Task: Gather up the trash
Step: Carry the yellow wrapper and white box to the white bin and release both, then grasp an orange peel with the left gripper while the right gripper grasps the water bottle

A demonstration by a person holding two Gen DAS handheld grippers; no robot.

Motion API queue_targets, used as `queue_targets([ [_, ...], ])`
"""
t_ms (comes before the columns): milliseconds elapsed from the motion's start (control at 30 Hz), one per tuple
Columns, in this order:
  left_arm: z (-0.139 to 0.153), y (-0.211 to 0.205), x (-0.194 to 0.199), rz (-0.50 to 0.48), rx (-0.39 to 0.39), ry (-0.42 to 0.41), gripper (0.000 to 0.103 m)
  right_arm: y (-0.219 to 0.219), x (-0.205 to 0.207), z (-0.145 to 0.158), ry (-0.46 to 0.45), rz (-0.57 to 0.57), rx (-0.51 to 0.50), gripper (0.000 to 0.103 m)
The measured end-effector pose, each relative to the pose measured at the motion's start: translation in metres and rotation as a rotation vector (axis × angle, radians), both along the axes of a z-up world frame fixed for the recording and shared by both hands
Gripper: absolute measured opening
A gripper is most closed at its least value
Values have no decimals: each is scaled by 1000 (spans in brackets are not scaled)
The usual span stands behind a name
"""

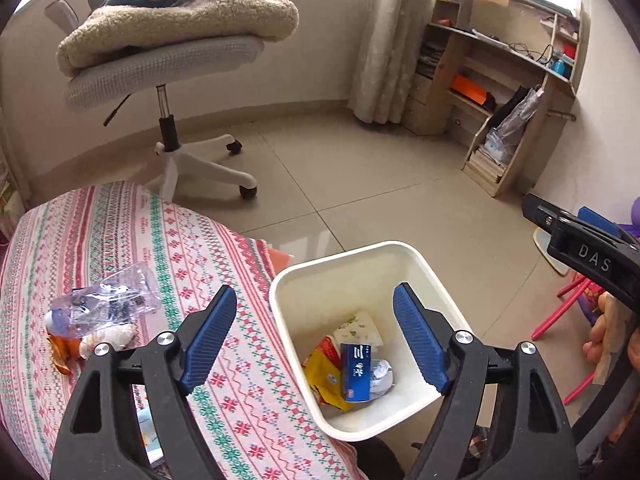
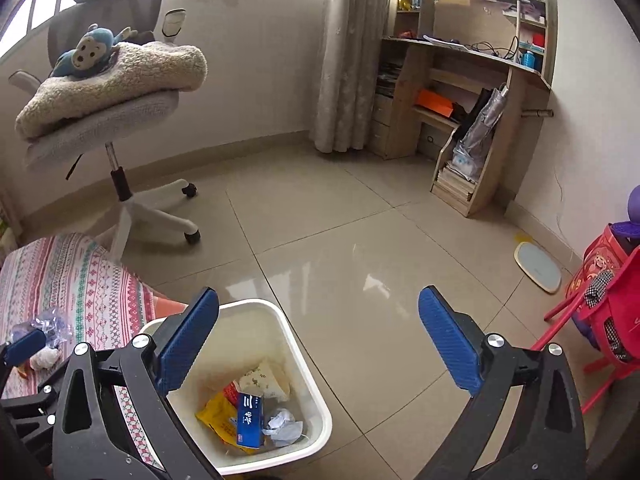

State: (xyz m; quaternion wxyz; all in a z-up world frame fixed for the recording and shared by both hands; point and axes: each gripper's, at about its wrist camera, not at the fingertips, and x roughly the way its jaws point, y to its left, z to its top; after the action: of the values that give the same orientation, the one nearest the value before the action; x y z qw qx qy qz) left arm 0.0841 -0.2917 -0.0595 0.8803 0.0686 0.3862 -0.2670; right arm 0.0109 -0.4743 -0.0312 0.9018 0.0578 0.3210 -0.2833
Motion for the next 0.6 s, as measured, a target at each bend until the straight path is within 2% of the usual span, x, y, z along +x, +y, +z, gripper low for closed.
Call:
queue_targets([
  [300,-16,54,20,126,59,22,82,44,22,-2,42,110,-26,96],
  [500,-31,92,29,150,166,54,82,75,37,0,57,176,-45,96],
  [600,-35,114,35,180,196,58,82,90,46,-1,68,209,-42,96],
])
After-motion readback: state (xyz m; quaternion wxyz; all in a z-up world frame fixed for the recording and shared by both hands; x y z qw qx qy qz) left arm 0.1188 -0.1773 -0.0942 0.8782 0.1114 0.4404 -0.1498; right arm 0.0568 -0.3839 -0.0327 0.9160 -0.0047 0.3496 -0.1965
